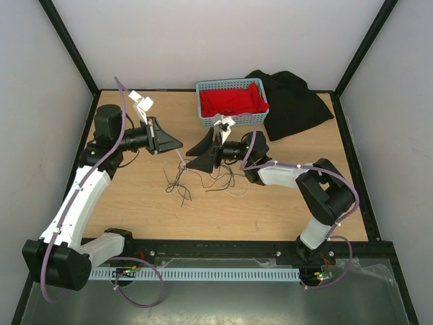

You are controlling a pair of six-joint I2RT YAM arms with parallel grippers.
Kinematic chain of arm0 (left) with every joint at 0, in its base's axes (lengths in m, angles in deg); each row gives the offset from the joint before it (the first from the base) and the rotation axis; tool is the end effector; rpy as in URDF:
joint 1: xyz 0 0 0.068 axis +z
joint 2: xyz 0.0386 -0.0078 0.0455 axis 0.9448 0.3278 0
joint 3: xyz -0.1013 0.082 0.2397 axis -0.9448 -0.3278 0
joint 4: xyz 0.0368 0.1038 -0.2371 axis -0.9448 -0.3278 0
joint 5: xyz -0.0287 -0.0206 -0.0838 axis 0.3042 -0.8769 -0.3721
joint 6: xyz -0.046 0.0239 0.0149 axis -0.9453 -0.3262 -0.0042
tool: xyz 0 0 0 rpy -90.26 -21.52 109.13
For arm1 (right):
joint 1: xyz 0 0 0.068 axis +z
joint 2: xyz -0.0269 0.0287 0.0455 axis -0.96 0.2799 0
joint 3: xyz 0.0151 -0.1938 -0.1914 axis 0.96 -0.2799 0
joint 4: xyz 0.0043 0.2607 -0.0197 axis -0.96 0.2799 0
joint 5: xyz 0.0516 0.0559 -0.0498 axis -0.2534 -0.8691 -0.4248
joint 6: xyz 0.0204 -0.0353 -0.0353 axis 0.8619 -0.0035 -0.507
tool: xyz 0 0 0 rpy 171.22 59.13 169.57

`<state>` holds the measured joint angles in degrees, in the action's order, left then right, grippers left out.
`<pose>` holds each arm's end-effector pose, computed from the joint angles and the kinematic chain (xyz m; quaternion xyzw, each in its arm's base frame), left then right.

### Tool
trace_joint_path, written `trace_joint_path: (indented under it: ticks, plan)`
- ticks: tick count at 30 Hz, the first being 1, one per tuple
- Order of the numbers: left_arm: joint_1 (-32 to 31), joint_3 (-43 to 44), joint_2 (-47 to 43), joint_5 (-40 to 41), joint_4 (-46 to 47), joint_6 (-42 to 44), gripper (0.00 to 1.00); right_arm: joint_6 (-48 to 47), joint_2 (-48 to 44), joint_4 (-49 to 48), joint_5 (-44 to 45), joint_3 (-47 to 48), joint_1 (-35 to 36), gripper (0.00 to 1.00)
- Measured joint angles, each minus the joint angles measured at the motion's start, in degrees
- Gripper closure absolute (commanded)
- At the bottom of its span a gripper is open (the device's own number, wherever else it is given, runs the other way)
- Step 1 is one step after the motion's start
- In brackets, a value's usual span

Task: Zip-tie the wires
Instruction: Adjust the cable at the center of the board.

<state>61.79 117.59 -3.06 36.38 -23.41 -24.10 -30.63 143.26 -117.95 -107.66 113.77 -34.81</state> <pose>0.2293 -0.0656 0.3698 0.1819 0.7363 -0.4953 0.4236 0.2534 0.2408 0.2731 -0.3815 0.4801 0.6438 0.4576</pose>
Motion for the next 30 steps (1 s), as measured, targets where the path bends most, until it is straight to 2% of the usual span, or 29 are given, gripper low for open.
trace_joint_path:
  ticks: [5, 13, 21, 30]
  plan:
    - [-0.1, 0.0, 0.2, -0.6, 0.0, 0.0, 1.0, 1.4, 2.9, -1.9, -0.2, 2.2, 2.0, 0.45]
    - [-0.3, 0.0, 0.4, -0.9, 0.0, 0.0, 1.0, 2.7, 5.7, -2.9, -0.5, 4.9, 2.8, 0.71]
    - [-0.3, 0.3, 0.5, -0.9, -0.1, 0.0, 1.0, 2.1, 6.1, -2.2, -0.7, 4.8, 2.8, 0.8]
    - [-0.4, 1.0, 1.4, -0.7, -1.1, 0.2, 1.0, 1.3, 6.1, -2.1, -0.7, 3.7, 2.8, 0.82]
